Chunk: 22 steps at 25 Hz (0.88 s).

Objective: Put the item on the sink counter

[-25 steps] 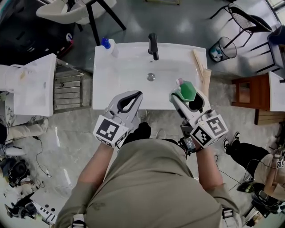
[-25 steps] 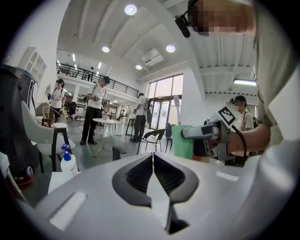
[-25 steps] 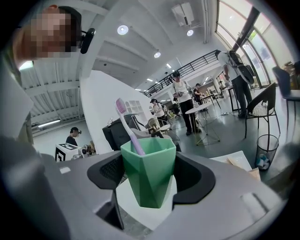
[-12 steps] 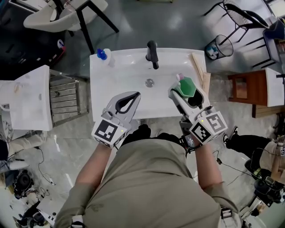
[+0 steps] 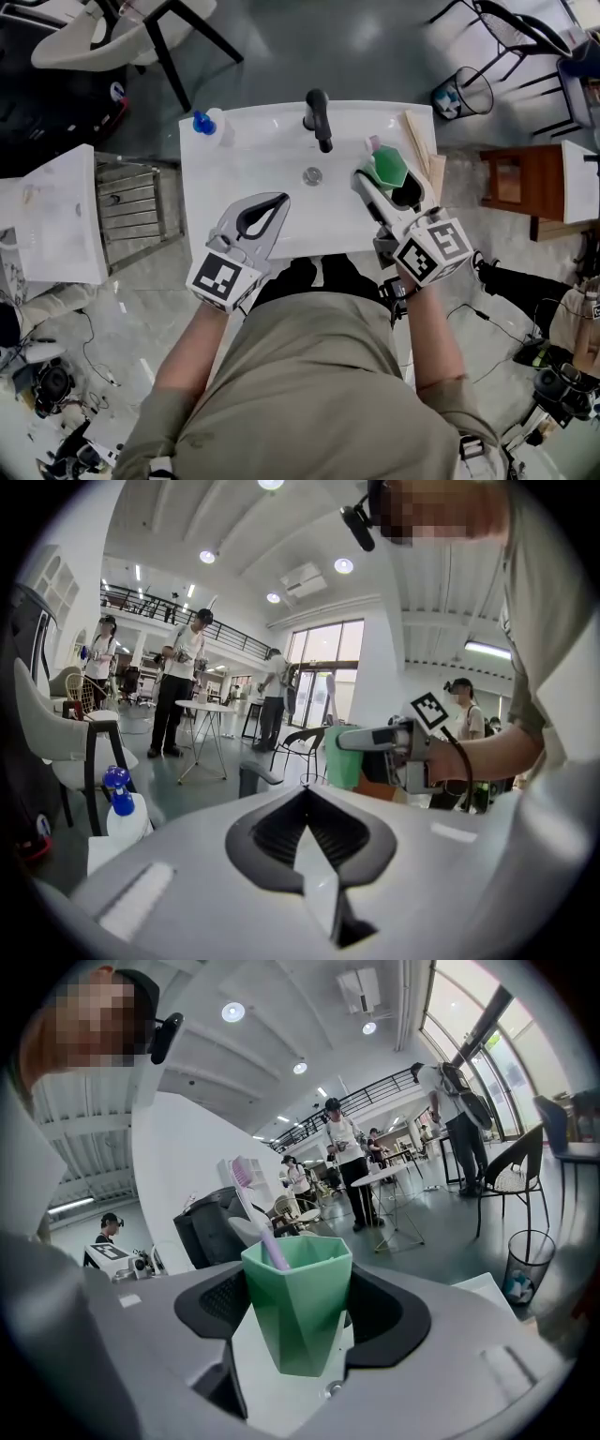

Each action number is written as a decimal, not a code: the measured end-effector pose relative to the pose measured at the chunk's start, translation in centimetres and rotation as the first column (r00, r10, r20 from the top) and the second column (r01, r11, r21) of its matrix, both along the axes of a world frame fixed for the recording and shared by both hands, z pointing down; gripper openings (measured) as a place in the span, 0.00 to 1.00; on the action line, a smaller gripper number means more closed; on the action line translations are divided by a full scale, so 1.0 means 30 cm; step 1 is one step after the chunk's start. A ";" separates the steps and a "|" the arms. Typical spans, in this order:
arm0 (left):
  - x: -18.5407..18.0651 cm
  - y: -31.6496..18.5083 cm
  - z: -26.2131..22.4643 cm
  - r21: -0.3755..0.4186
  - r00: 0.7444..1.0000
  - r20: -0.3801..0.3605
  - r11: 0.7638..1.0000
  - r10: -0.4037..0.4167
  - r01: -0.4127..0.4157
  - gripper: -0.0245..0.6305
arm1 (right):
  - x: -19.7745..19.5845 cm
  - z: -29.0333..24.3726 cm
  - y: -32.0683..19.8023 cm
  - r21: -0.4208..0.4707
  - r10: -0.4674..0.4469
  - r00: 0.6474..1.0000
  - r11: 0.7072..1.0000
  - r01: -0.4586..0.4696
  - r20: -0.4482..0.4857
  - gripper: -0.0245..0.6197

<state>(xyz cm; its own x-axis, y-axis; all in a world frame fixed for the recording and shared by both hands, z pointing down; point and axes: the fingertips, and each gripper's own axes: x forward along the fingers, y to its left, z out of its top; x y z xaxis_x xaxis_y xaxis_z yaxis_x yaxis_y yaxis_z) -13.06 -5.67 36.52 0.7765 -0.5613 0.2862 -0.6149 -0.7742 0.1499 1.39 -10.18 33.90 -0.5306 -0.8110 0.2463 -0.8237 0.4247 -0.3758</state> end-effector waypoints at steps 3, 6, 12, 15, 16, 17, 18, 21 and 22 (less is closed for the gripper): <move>0.004 -0.009 0.019 -0.007 1.000 0.005 1.000 -0.006 0.006 0.04 | 0.025 0.026 -0.041 0.000 0.001 1.000 1.000 -0.001 0.000 0.53; 0.015 -0.032 0.038 -0.026 1.000 0.022 0.999 -0.022 0.023 0.04 | 0.054 0.061 -0.096 -0.005 0.001 1.000 1.000 -0.001 0.004 0.53; 0.054 -0.075 0.086 -0.055 0.997 0.055 0.997 -0.055 0.058 0.04 | 0.099 0.153 -0.212 -0.003 -0.020 1.000 1.000 0.020 -0.016 0.53; 0.083 -0.100 0.095 -0.064 0.994 0.076 0.995 -0.076 0.081 0.04 | 0.119 0.193 -0.261 -0.002 -0.036 0.999 0.999 0.036 -0.022 0.53; 0.094 -0.102 0.099 -0.069 0.994 0.079 0.994 -0.078 0.084 0.04 | 0.125 0.205 -0.276 -0.001 -0.040 0.999 0.999 0.040 -0.026 0.53; 0.106 -0.105 0.099 -0.072 0.994 0.077 0.994 -0.081 0.087 0.04 | 0.131 0.216 -0.290 0.002 -0.043 0.999 0.999 0.043 -0.033 0.53; 0.120 -0.108 0.097 -0.075 0.994 0.070 0.993 -0.085 0.090 0.04 | 0.136 0.227 -0.303 0.007 -0.046 0.998 0.999 0.046 -0.042 0.53; 0.137 -0.104 0.119 -0.084 0.992 0.085 0.992 -0.089 0.096 0.04 | 0.149 0.264 -0.335 0.030 -0.053 0.995 0.998 0.055 -0.084 0.53; 0.141 -0.099 0.131 -0.087 0.992 0.092 0.992 -0.087 0.095 0.04 | 0.153 0.282 -0.344 0.038 -0.054 0.993 0.998 0.058 -0.101 0.53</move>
